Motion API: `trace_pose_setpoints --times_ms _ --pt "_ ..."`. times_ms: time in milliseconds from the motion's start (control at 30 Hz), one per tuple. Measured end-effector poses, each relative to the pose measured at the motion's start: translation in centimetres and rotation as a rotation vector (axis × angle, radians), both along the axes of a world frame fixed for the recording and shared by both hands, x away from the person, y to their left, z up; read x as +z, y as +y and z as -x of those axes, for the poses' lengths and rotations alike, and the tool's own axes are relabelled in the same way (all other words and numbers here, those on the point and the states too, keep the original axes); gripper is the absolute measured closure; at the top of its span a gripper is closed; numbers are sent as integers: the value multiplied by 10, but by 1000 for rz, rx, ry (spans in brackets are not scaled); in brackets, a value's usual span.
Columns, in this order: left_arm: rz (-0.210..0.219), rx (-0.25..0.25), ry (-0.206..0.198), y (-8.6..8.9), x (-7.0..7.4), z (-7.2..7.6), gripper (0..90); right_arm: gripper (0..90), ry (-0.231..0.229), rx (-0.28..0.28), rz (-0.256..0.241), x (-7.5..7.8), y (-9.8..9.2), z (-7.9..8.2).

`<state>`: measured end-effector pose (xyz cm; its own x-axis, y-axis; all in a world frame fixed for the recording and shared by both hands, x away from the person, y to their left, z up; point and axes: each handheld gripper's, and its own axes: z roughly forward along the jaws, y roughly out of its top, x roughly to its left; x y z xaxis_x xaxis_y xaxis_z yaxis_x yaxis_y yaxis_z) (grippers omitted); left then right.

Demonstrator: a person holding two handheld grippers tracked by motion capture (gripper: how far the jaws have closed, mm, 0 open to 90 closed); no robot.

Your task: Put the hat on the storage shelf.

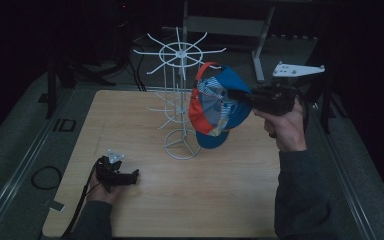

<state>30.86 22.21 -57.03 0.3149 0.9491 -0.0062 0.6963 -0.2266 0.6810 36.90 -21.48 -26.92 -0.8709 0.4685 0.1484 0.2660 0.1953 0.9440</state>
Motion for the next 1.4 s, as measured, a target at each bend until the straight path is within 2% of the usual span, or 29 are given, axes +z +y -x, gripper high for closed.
trace_pose_setpoints --times_ms 233,333,433,500,633,667,833,1067,1400 --pt "4 4 -3 0 0 0 2 776 8 -26 41 -8 7 -4" --pt "4 3 -2 0 0 0 2 718 -9 -54 81 -11 10 -4" --pt "6 4 -1 0 0 0 2 692 -11 -64 93 -13 10 -4" --pt "5 3 -1 0 0 0 2 628 -7 -83 105 -18 9 -5" --pt "5 3 -1 0 0 0 2 568 -2 -94 118 -22 8 -6" --pt "5 4 -2 0 0 0 2 537 0 -111 133 -25 7 -7" --pt "7 6 -5 -1 0 0 2 491 -11 -143 170 -30 6 -7" --pt "6 6 -5 -1 0 0 2 414 2 -180 221 -42 4 -9" --pt "8 7 -6 -1 -1 0 2 374 26 -186 226 -54 -4 -10"
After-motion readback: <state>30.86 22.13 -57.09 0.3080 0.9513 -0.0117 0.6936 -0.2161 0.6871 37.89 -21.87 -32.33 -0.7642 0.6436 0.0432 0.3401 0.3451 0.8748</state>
